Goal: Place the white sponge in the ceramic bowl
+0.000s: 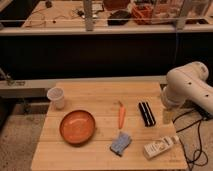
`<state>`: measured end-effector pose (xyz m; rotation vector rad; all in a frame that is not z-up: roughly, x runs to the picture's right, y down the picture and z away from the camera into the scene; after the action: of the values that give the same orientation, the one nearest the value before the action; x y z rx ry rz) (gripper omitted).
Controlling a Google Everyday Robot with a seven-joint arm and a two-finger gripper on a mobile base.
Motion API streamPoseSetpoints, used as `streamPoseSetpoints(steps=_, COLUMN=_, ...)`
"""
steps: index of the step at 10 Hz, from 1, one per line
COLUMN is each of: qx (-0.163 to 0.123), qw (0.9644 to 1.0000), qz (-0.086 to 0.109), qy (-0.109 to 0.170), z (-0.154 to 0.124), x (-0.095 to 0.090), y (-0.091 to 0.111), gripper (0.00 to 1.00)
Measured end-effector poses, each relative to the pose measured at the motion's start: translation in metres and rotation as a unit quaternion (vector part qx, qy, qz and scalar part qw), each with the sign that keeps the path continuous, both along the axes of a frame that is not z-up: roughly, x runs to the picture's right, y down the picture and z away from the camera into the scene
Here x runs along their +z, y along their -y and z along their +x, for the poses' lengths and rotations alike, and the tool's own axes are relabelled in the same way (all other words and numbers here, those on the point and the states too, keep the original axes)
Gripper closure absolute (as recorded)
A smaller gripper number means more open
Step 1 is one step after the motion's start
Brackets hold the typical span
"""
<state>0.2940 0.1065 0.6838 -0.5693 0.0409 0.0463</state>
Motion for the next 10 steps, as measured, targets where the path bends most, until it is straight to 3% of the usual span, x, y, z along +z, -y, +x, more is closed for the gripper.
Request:
streamPoseSetpoints(steps=5, qx=-0.002, qw=1.0000, qz=-0.002, qy=0.002, z=-0.003, x=0.000, y=-0.003, gripper=0.20)
streamPoseSetpoints(steps=10, qx=-0.032, qw=0.9987, qz=-0.015, qy=0.037, z=-0.056, x=0.002, y=-0.023, gripper=0.20)
